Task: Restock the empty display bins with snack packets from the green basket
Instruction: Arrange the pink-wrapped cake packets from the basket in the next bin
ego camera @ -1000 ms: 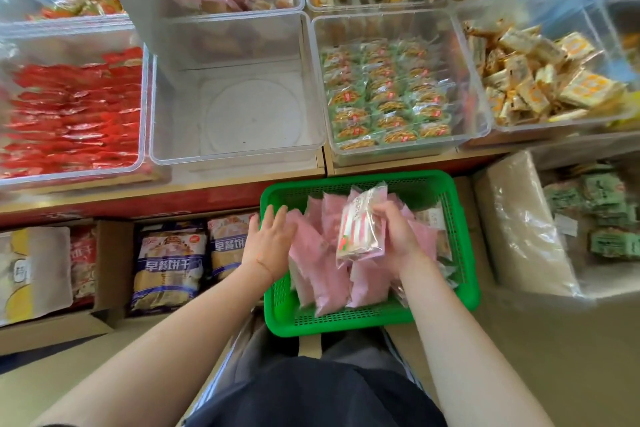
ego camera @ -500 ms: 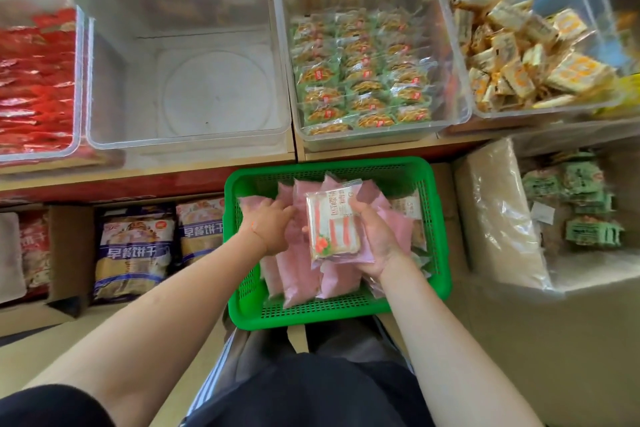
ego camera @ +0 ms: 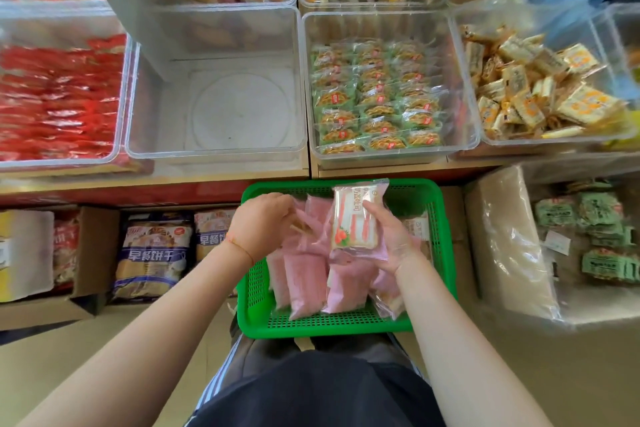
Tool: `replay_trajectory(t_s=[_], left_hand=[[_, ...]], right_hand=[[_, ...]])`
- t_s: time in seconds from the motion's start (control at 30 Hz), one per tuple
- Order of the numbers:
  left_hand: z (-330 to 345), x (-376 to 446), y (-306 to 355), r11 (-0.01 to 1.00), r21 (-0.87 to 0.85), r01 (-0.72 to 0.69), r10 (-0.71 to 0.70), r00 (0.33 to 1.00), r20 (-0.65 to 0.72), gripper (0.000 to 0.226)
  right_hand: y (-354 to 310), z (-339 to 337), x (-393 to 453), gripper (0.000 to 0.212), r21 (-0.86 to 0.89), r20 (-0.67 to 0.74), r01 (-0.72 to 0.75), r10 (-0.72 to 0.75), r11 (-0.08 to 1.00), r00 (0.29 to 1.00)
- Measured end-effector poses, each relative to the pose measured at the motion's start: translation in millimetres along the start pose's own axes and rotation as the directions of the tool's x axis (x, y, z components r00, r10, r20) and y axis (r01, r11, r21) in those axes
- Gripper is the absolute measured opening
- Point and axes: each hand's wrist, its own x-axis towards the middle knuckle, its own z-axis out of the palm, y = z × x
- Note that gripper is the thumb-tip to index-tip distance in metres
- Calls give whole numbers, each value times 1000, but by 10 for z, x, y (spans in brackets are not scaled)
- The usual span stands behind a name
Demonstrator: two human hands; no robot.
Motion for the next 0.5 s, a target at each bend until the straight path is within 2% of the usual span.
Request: replay_trajectory(t_s=[0.07, 0.1, 0.17, 0.2, 0.23, 0.33, 0.4, 0.5], left_hand=[[-295, -30, 106, 960, -276, 51, -55, 998, -5, 11], [-448, -42, 152, 890, -442, 114, -104, 993, 46, 13], [-696, -50, 229, 623, -745, 237, -160, 971, 175, 17], [-780, -39, 246, 493, -829, 263, -174, 964, 202, 17], [-833, -16, 243, 422, -863, 277, -206, 957, 206, 16], [-834, 77, 160, 342, -858, 382, -373, 894, 249, 18], [-800, 104, 42, 158, -851, 501, -438, 808, 394, 20], [-809, 0, -103, -117, -744, 657, -300, 691, 658, 27]], right_hand=[[-84, -10, -61, 64, -35, -3, 42, -42, 998, 999], [-133, 14, -115, 60, -60, 12, 67, -67, 996, 998], [-219, 90, -231, 54, -116, 56, 110, -104, 987, 993], [-260, 156, -296, 53, -148, 83, 119, -108, 982, 991], [-302, 244, -365, 49, -176, 121, 114, -93, 978, 988], [-348, 544, -502, 37, -240, 192, 37, 10, 970, 981], [-325, 734, -546, 40, -258, 244, -5, 70, 966, 967], [-206, 999, -578, 34, -213, 355, -47, 122, 976, 927]])
